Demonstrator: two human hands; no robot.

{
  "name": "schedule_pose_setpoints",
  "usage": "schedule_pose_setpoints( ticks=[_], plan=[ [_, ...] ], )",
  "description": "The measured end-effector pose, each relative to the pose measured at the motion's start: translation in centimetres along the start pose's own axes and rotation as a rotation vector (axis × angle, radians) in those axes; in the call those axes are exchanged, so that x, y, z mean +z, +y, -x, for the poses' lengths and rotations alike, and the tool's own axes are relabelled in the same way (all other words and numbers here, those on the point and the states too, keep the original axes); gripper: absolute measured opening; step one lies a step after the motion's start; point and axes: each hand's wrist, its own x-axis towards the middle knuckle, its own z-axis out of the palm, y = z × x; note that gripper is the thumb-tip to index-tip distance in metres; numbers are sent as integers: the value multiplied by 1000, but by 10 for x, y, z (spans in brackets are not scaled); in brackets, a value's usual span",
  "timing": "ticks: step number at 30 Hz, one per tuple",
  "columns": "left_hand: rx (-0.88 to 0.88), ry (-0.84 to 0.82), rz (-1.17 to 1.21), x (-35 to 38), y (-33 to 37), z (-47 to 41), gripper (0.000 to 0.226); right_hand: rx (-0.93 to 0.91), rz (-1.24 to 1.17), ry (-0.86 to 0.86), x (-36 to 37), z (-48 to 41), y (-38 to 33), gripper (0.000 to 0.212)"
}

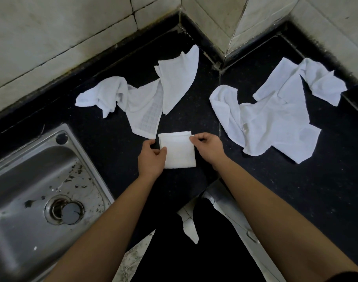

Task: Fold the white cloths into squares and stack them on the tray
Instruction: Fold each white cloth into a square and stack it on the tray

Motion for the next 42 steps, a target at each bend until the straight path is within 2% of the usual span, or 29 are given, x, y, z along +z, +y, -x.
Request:
schedule_pose_setpoints(
  ticks=[7, 9, 11, 12, 15, 17, 19, 21, 26, 28, 31, 33, 35, 38, 40, 42],
  plan=[
    [52, 72, 38, -1, -12, -1, 40, -146, 141, 45, 7, -10, -10, 20],
    [60, 83, 31, -1, -11, -3, 40, -146, 205, 54, 9, -12, -10, 23],
    [114, 95, 3, -2, -11, -1, 42, -220, 315, 86, 10, -8, -9, 31],
    [200, 116, -66, -3, -14, 1, 43, -318, 400, 122, 9, -2, -7, 35],
    [646, 176, -451, -9, -30, 3, 39, -709, 756, 181, 9, 18, 8, 43],
    [815, 43, -719, -12, -40, -4, 49, -810, 1016, 92, 11, 21, 25, 55],
    [826, -135, -955, -15, -43, -13, 62, -725, 1179, -19, 9, 17, 39, 66],
    [785, -233, -1063, -16, -43, -22, 67, -630, 1206, -81, 7, 11, 46, 69],
    [722, -303, -1086, -17, -43, -21, 69, -584, 1172, -137, 6, 13, 41, 72],
    [721, -293, -1032, -19, -34, -20, 69, -548, 1045, -93, 3, 18, 36, 72],
    [836, -122, -926, -23, -10, -24, 54, -459, 819, 100, 2, 33, 28, 64],
    [887, -46, -880, -21, 9, -34, 50, -319, 710, 106, 3, 42, 23, 57],
    [883, -129, -896, -15, 31, -44, 51, -181, 658, 43, 4, 48, 19, 53],
    [813, -357, -1056, -1, 57, -58, 55, -129, 634, 27, 10, 53, 17, 42],
    [763, -416, -1148, 6, 66, -63, 52, -77, 594, 17, 16, 53, 15, 34],
    [701, -447, -1132, 10, 68, -66, 43, -27, 525, 17, 17, 51, 14, 27]
  ],
)
